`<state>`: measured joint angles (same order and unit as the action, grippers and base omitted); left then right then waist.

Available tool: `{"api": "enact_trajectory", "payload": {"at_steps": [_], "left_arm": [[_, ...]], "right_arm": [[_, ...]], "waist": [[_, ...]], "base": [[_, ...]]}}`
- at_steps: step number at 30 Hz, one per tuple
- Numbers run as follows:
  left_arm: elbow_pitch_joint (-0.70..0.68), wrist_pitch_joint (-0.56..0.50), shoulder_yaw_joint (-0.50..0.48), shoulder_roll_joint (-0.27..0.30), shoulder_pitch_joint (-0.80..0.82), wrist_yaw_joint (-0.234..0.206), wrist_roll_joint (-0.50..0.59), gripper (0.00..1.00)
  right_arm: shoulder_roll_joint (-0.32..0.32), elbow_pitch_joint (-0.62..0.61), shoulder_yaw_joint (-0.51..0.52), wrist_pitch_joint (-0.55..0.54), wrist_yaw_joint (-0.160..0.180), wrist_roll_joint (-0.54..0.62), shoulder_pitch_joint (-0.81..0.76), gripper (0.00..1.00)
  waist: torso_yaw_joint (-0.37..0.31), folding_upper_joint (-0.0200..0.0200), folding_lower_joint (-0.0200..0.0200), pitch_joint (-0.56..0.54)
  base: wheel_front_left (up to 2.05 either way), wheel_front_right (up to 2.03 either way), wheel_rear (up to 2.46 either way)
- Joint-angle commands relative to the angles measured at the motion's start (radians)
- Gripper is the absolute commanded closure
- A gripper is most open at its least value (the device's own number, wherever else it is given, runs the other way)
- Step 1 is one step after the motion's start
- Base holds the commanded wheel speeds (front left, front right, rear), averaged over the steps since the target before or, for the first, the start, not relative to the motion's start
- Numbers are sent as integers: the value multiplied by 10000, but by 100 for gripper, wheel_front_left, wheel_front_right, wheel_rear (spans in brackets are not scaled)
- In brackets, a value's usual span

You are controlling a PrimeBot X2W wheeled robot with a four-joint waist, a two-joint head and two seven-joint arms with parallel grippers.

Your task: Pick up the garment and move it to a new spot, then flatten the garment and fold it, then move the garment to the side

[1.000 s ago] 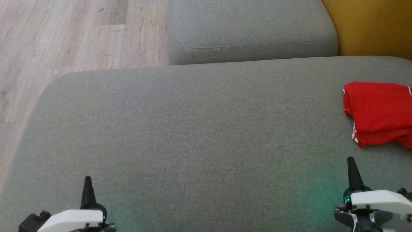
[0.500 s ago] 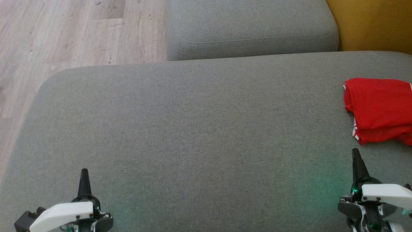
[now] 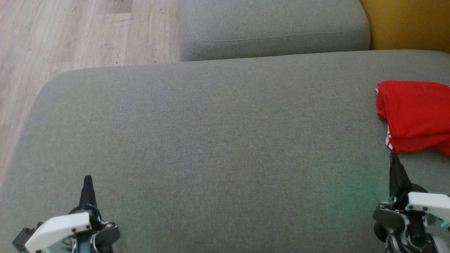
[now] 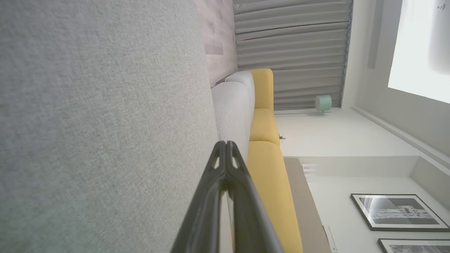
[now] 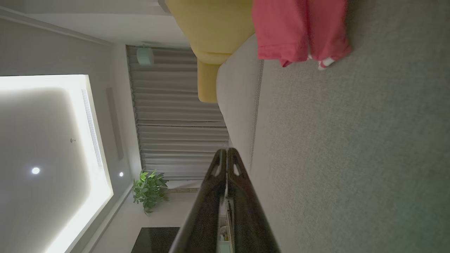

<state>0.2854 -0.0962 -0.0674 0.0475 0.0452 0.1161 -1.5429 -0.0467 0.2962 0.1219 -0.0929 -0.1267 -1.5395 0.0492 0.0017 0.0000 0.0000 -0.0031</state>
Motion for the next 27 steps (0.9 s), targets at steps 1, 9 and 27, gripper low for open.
{"api": "enact_trajectory", "payload": {"at_steps": [1, 9, 27], "left_arm": [[-372, -103, -420, 28, 580, 125, -365, 100], [-399, -173, -467, 28, 630, 146, -655, 100], [-400, -172, -466, 28, 629, 146, -655, 100]], "right_arm": [[-35, -477, -119, -136, -40, -402, 541, 100], [-35, -514, -78, -205, -40, -689, 587, 100], [-35, -514, -79, -205, -40, -690, 587, 100]], "waist": [[-8, 0, 0, 28], [-17, 0, 0, 62], [-17, 0, 0, 62]], "base": [[0, 0, 0], [0, 0, 0], [0, 0, 0]]}}
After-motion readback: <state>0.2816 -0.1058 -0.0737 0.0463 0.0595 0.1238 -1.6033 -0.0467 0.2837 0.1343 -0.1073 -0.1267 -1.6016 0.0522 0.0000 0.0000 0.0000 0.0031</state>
